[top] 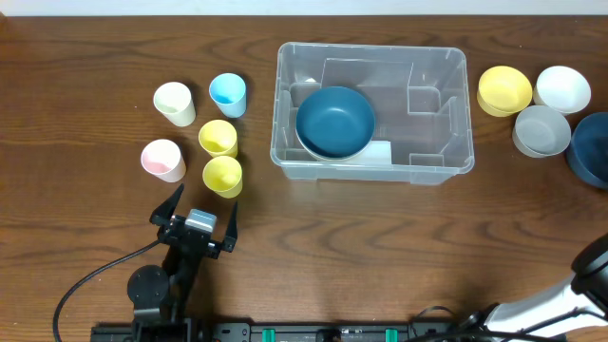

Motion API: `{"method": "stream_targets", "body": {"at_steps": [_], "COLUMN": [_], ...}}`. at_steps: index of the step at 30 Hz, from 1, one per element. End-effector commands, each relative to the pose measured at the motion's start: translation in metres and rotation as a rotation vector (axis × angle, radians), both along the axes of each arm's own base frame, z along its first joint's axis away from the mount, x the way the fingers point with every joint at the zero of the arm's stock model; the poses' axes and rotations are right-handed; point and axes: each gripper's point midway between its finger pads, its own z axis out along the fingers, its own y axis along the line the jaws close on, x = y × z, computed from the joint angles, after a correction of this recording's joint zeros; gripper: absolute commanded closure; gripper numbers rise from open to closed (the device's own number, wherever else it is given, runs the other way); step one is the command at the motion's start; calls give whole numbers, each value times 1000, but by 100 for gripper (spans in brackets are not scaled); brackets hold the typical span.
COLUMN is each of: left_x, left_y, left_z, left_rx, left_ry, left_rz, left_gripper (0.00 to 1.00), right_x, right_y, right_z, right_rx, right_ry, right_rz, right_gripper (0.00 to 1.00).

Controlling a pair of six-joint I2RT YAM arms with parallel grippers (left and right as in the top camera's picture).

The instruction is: Pack container

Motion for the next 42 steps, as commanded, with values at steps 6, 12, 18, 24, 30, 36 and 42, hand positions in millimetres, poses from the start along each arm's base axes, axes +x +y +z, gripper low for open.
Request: {"method": "stream_targets", "body": {"at_steps": [6,12,18,24,30,36,42], "left_x": [0,0,0,0,0,0,0], "left_y": [0,0,0,0,0,0,0], "left_z": [-16,-16,-16,-16,-16,-16,-16], "left_rx": [13,13,13,13,13,13,13], "left_ry": [42,42,42,42,42,42,42], "left_rz": [-3,-3,-3,-3,-3,-2,-3], "left_gripper": [2,2,2,2,2,2,2], "right_x": [-23,-46,-78,-113,-113,-59,-11], "right_y": [-5,-12,-12,-6,15,33,81], "right_z": [-48,-50,-52,-53,-30,70,209], "right_rx": [86,114,173,257,390,434,270], "right_ry": [92,117,158,207,101,-281,-598], "right_rz": [-43,-94,-156,-221,-241,-142,132], "right_gripper": [1,15,74,99,99,98,98]}}
